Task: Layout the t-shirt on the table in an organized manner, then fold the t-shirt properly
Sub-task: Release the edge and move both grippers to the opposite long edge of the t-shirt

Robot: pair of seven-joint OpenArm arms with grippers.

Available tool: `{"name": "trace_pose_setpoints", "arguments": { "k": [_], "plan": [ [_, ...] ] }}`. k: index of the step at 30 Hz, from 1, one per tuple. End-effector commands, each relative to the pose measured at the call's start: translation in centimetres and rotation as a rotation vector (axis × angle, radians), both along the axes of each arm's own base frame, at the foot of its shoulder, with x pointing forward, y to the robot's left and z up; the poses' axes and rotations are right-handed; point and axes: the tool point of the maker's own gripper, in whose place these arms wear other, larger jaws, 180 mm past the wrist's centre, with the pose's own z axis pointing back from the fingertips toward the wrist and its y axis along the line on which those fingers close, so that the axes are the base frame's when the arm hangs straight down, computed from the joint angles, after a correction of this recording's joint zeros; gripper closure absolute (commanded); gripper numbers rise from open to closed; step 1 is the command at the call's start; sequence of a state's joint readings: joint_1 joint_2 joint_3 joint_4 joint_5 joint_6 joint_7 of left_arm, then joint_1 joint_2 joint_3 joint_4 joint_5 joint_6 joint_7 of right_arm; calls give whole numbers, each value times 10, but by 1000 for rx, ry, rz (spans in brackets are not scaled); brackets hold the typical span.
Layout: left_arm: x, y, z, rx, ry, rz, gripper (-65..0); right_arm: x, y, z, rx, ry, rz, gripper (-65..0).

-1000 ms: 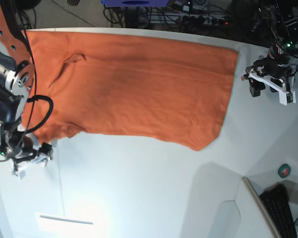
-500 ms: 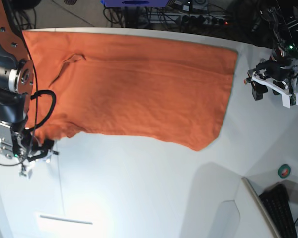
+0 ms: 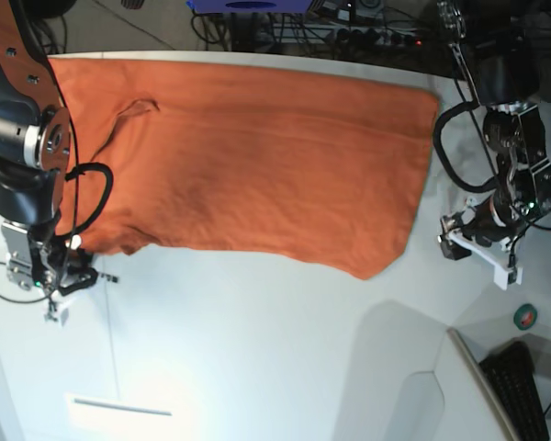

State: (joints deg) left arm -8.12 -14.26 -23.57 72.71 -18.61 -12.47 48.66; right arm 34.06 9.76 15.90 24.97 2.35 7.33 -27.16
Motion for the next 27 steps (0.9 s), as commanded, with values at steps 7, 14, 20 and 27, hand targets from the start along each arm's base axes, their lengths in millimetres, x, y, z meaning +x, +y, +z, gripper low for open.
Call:
{"name": "trace_pose_setpoints", "arguments": {
  "k": [7,14,20,27],
  "plan": [
    [50,-16,-6,-93,29,-12,-497,20,-7,19,-11,-60,-7,0],
    [66,-29,-1,-117,11,-26,-571,20,-7,19,-11,-60,-7,0],
    [58,-59,-31,-112,126,-118,-571,20,-7,19,-11,-60,-7,0],
    [56,-68,-36,-97,148,-153,-571,21,-7,20,-12,-63,-7,0]
  ]
}}
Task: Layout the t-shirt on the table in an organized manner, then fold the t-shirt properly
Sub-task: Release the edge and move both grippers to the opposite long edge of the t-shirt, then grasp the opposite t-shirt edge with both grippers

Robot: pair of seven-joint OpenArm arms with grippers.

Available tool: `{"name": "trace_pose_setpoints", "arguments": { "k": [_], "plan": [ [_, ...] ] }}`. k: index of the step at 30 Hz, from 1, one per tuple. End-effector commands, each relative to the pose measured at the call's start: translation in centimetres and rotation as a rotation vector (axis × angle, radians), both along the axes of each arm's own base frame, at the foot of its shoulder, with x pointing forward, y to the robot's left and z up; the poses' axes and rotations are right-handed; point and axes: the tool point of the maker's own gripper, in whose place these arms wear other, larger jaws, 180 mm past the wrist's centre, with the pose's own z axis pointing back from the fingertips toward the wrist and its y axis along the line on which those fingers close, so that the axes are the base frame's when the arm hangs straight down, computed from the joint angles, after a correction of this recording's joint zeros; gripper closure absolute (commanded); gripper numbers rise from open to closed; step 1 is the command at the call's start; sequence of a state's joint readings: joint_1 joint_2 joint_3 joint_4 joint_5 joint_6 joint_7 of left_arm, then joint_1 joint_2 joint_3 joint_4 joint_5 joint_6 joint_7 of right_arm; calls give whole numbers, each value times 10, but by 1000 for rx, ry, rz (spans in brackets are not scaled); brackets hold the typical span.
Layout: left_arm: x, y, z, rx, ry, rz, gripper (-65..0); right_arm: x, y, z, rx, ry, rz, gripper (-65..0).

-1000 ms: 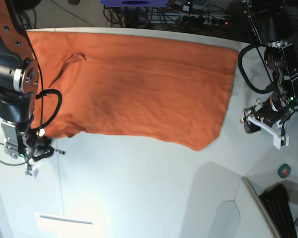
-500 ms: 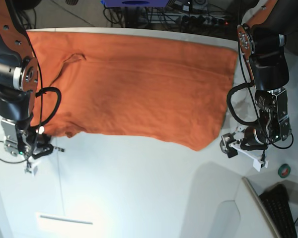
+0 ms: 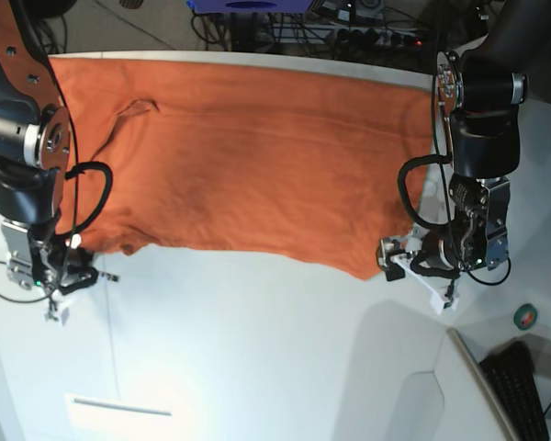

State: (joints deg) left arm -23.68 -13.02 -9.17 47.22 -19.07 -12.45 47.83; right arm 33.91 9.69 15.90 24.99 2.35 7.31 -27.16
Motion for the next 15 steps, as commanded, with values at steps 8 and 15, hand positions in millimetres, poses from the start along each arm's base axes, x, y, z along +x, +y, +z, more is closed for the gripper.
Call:
{"name": "trace_pose_setpoints", "arguments": {
  "k": [8,15],
  "plan": [
    [-6,-22,-14,16,45,-86,-564,22,-9,21,-15,-66,-8,0],
    [7,-12,-7,9,-33,-35,-140,19,-9,19,-16,-62,-8,0]
  ]
}}
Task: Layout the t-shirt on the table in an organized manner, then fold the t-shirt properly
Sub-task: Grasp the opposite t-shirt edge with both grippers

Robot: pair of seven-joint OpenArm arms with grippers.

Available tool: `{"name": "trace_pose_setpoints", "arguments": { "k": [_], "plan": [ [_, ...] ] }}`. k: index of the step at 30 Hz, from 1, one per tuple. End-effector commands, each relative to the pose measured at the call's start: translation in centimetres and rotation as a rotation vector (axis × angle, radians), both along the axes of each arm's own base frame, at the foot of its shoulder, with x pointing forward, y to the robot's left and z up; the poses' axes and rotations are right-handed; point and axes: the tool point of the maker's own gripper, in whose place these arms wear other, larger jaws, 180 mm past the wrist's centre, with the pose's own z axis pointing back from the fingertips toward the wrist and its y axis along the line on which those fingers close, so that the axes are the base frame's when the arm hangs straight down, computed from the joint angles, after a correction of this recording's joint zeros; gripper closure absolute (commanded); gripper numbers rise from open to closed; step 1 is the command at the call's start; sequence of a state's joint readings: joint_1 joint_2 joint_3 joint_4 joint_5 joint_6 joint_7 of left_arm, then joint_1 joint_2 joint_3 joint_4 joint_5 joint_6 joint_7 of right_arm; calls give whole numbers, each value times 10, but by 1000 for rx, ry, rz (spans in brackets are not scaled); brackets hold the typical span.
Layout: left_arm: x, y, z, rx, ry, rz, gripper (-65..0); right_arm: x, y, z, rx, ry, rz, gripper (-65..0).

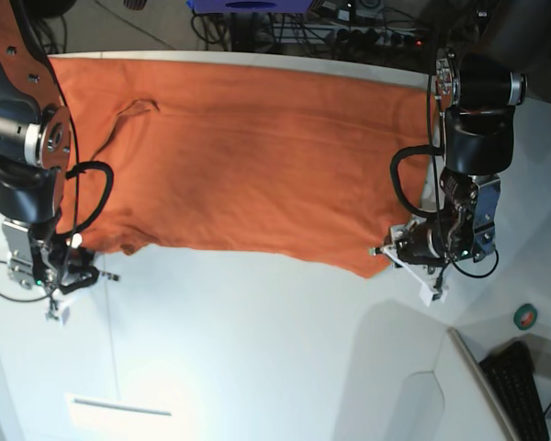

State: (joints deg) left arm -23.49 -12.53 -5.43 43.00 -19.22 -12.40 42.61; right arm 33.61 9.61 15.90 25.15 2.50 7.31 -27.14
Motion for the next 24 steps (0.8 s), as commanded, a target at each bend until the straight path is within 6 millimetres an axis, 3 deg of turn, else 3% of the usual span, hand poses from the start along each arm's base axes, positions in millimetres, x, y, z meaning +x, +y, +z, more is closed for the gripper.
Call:
{"name": "trace_pose_setpoints", "arguments": {
  "k": [1,3,8,17,24],
  "plan": [
    [15,1,15,5,-46,-10,-79,21,-10,21,-18,-63,-8,0],
    [22,-1,27,22,-87,-30,0,19,-10,19,-18,-59,-8,0],
    [19,-4,40,44,-151,-52,0,19,-10,19,-18,-59,-8,0],
    [-5,-2,45,83,-183,-87,0,8,-16,16,-48,-83,0,0],
    [-25,4,45,114,-185,-109,0,-4,-1,54,-103,-187,42,0]
  ]
}}
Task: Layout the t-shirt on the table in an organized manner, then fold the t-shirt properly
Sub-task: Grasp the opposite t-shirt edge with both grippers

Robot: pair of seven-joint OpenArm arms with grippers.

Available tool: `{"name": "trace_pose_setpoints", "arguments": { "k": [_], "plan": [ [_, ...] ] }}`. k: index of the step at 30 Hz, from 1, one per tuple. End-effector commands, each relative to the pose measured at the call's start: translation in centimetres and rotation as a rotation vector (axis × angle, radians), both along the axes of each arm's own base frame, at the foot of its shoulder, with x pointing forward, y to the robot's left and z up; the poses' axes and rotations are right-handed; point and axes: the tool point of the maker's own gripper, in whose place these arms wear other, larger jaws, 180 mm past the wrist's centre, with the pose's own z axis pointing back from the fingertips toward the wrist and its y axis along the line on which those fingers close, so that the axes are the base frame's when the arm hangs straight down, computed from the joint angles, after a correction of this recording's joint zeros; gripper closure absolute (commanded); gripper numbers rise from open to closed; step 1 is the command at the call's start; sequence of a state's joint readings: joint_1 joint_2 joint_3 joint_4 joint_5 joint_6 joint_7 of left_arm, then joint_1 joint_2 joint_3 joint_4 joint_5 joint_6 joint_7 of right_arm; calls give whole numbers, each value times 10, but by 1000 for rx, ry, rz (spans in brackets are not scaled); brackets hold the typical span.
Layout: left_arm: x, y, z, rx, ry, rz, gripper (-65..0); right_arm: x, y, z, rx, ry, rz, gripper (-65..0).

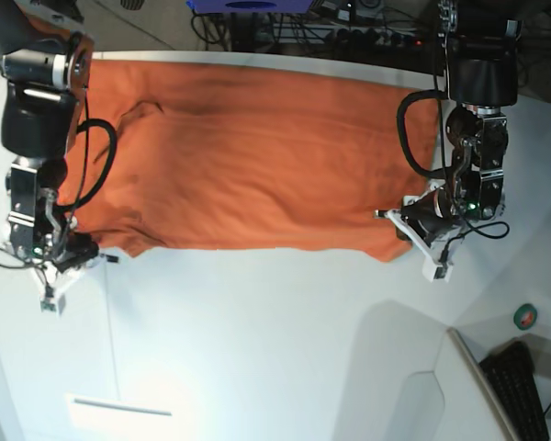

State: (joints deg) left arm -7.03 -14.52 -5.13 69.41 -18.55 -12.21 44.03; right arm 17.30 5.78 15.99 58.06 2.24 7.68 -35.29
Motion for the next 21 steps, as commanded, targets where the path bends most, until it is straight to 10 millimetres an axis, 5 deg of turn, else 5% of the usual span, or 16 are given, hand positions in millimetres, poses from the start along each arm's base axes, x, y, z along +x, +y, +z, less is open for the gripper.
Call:
{"name": "trace_pose_setpoints", "arguments": {
  "k": [1,11,21],
  "plan": [
    [15,4,17,6,-59,-1,0,19,-4,30,-22,-95,1,0],
    [-6,-6,24,19,-85,-41,0,-27,8,70,-76,-127,27,0],
    [-37,8,6,60,46,-55,0,-77,6,45,-89,-36,31,0]
  ]
}}
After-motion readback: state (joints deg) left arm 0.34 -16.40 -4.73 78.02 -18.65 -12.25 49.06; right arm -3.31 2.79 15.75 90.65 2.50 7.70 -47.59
